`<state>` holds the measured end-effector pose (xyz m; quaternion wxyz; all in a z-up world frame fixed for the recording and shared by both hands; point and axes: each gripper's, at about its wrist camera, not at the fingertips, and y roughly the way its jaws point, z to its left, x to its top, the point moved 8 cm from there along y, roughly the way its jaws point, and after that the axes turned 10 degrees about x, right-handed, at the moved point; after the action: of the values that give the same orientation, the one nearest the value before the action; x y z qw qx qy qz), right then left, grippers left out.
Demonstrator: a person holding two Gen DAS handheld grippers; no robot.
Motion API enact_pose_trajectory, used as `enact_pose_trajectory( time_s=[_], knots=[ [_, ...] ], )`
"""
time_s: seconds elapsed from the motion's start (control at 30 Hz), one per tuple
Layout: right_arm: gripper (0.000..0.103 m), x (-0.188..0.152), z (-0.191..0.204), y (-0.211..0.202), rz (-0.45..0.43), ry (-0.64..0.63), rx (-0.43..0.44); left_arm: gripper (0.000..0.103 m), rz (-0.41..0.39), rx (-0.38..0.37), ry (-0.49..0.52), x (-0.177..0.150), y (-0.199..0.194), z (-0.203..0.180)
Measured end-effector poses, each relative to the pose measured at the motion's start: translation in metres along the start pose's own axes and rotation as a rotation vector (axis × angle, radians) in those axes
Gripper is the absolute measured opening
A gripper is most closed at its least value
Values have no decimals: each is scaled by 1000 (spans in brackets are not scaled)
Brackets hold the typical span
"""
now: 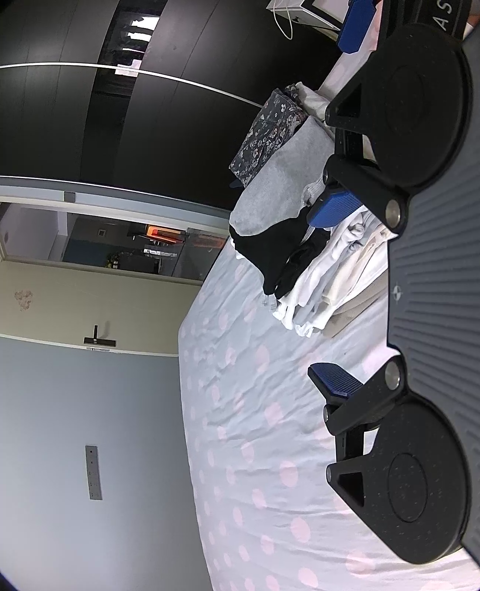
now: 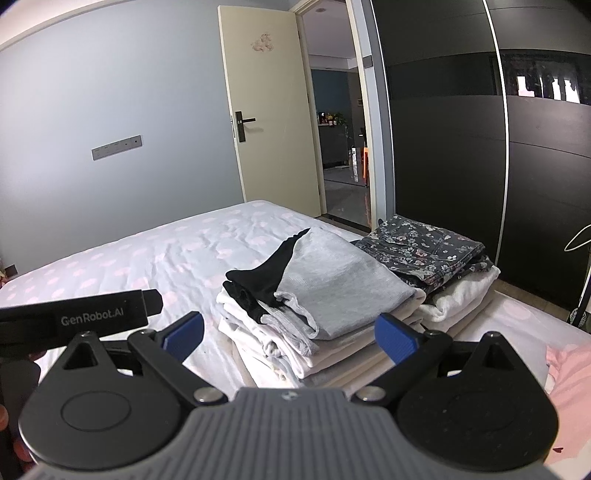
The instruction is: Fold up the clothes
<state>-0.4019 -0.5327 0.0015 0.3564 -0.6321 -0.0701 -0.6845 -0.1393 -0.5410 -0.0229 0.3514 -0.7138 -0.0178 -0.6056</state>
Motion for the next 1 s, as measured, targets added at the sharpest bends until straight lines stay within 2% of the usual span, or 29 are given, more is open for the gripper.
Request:
enact_pose_trajectory(
  time_s=[1.0],
  knots=[
    [100, -5, 4, 1, 10, 5, -1, 80, 39, -17, -19, -7, 4, 2]
  ],
)
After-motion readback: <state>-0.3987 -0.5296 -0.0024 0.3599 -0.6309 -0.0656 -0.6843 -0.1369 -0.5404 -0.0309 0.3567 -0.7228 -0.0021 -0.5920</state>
